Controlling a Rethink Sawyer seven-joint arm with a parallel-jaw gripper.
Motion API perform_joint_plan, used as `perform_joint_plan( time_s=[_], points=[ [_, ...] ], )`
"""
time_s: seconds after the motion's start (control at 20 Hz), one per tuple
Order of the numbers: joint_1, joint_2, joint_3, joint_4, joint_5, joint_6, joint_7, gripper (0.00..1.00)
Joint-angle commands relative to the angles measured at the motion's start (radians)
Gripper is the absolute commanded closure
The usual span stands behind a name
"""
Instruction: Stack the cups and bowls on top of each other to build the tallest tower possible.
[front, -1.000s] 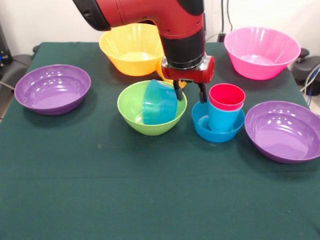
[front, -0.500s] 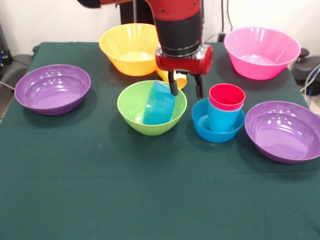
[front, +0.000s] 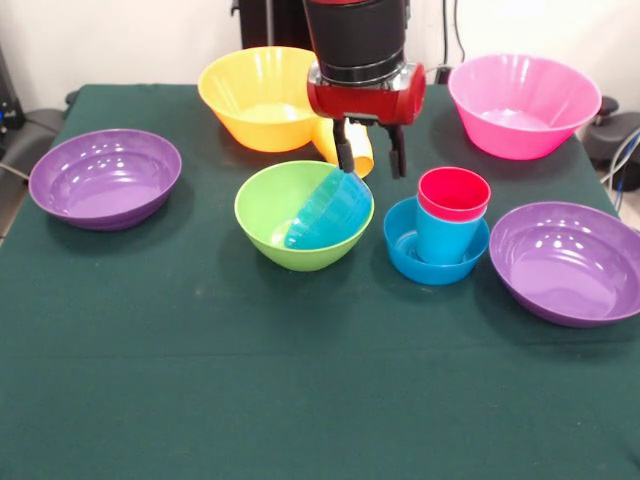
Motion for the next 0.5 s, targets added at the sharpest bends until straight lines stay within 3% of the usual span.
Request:
perform_joint_plan(
  time_s=[0.05, 0.25, 0.5],
  points=[
    [-0.001, 0.000, 0.024, 0.055, 0.010, 0.146, -0.160, 0.00],
    [-0.006, 0.005, 0.022, 0.039, 0.008, 0.167, -0.173, 0.00],
    [-0.006, 0.072, 0.006, 0.027, -0.043, 0.068, -0.151, 0.00]
  ],
)
